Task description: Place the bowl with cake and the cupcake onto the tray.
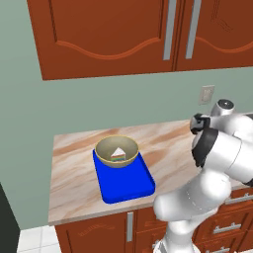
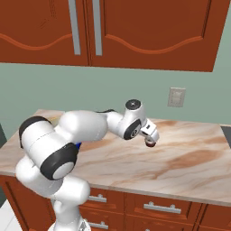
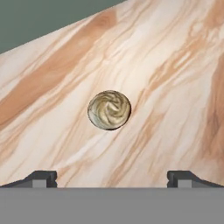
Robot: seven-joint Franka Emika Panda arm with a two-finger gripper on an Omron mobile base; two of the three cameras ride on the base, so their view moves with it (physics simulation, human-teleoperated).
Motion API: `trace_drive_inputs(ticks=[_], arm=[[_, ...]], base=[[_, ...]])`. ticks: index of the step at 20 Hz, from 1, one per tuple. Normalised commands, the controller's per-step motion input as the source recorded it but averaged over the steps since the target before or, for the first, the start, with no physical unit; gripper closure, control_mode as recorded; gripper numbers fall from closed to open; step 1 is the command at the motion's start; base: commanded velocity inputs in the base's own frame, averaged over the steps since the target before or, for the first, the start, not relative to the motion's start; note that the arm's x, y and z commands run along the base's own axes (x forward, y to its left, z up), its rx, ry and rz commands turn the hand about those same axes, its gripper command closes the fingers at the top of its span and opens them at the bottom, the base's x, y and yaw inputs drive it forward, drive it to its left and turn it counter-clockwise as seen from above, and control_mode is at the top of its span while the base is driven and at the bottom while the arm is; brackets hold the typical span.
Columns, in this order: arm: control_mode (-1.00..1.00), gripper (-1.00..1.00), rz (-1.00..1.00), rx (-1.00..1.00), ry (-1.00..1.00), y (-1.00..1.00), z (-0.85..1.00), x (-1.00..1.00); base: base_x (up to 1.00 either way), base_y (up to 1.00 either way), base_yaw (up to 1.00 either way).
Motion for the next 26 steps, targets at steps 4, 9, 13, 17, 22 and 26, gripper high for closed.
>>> trace_drive_inputs(ticks=[4,9,13,17,22,26], arm=[[-1.0,-1.0,0.07,-0.01,0.04,-0.16,-0.19,0.24],[-1.0,-1.0,0.07,0.0,0.01,-0.14,-0.25,0.16],[-1.0,-1.0,0.05,-0.01,0.0,-0.08,-0.29,0.19],[-1.0,-1.0,0.07,0.0,0.01,-0.08,-0.18,0.27],[-1.0,-1.0,0.07,0.0,0.0,-0.12,-0.15,0.24],[-1.0,-1.0,0.04,-0.01,0.05,-0.13,-0.17,0.23]], base=[[0.0,0.0,0.0],[0.0,0.0,0.0],[0.0,0.0,0.0],[0.0,0.0,0.0],[0.0,0.0,0.0],[0.0,0.0,0.0]])
